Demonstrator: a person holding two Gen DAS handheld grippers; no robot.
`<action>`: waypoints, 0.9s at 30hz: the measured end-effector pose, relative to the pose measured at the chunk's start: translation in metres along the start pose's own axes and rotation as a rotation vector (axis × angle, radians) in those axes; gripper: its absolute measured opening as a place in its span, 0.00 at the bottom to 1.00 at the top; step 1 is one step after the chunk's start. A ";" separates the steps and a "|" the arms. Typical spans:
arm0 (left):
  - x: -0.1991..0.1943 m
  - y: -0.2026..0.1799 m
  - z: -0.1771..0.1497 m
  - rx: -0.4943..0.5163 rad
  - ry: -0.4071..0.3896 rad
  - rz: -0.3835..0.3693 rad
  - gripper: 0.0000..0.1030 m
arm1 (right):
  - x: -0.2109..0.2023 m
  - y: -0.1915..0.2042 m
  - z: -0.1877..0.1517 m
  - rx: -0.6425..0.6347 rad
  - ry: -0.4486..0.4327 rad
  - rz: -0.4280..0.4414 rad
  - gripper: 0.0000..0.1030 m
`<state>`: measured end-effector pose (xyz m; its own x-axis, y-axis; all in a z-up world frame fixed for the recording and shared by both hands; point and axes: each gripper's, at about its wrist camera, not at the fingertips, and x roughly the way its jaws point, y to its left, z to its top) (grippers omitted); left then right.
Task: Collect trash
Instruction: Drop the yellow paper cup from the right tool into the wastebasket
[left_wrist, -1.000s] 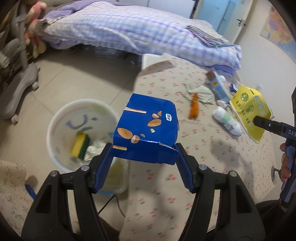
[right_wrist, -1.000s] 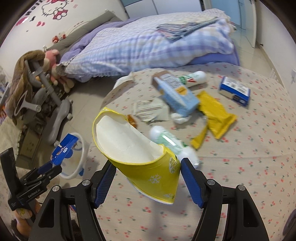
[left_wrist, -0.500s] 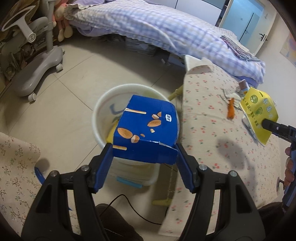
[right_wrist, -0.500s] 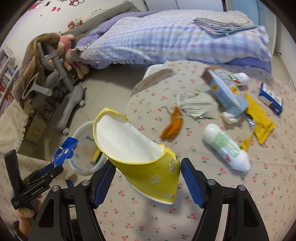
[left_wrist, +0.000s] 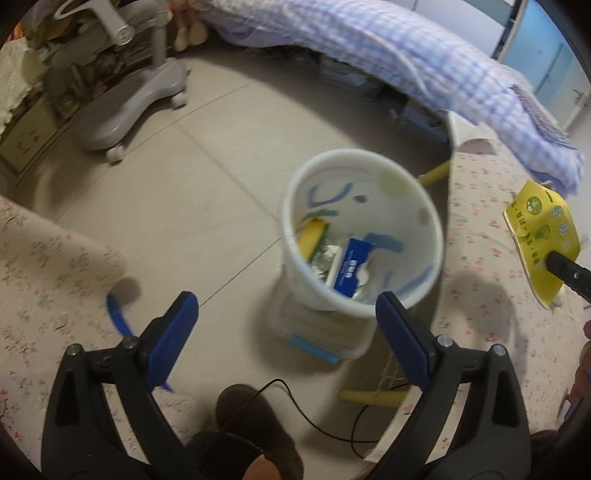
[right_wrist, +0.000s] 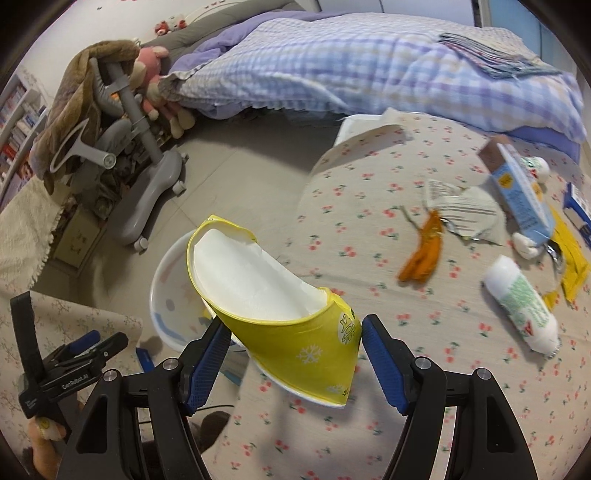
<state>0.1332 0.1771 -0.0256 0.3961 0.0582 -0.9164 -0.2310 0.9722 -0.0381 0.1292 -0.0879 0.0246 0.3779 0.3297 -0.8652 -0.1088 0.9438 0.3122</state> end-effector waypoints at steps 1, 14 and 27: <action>0.000 0.002 0.000 -0.005 0.005 0.009 0.94 | 0.004 0.005 0.000 -0.008 0.004 0.000 0.73; 0.001 0.026 0.001 -0.031 0.035 0.035 0.94 | 0.051 0.065 0.009 -0.092 0.014 0.036 0.72; 0.001 0.029 0.002 -0.061 0.046 0.004 0.94 | 0.057 0.070 0.011 -0.059 0.029 0.055 0.72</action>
<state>0.1287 0.2060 -0.0266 0.3545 0.0502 -0.9337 -0.2867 0.9563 -0.0574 0.1534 -0.0036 0.0010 0.3431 0.3805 -0.8588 -0.1826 0.9238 0.3364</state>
